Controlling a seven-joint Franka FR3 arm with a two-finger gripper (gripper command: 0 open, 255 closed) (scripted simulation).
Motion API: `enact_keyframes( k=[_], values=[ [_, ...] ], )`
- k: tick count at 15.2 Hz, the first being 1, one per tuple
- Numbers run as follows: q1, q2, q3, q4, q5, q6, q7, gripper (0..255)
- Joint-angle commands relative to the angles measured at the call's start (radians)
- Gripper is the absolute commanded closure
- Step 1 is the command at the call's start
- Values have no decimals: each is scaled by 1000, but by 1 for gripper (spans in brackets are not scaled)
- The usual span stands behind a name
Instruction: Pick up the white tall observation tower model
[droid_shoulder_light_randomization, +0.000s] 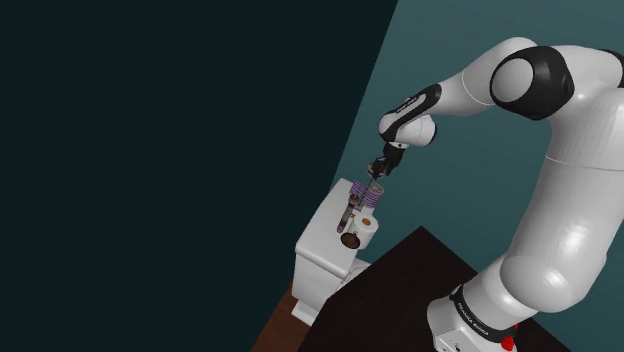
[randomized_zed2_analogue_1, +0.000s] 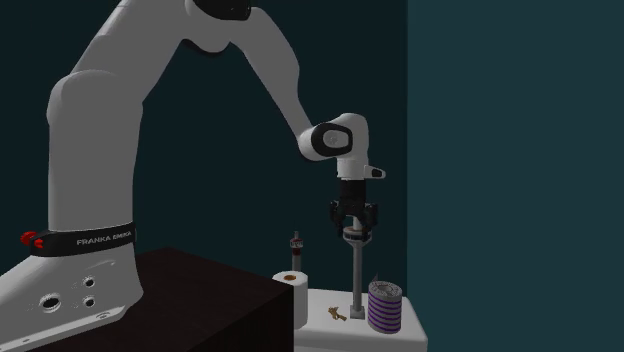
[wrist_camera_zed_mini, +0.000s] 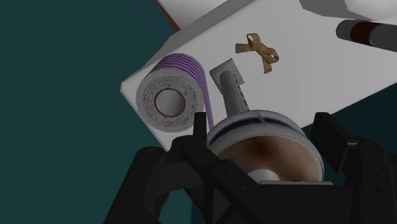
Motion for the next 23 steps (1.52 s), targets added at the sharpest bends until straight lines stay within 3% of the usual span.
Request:
enact_keyframes(
  k=[1,8,23],
  values=[
    [-1,3,1,-1,1,2,-1,255],
    [0,2,0,-1,0,0,0,255],
    [41,-160,-56,10,-100,-161,68,255]
  ],
)
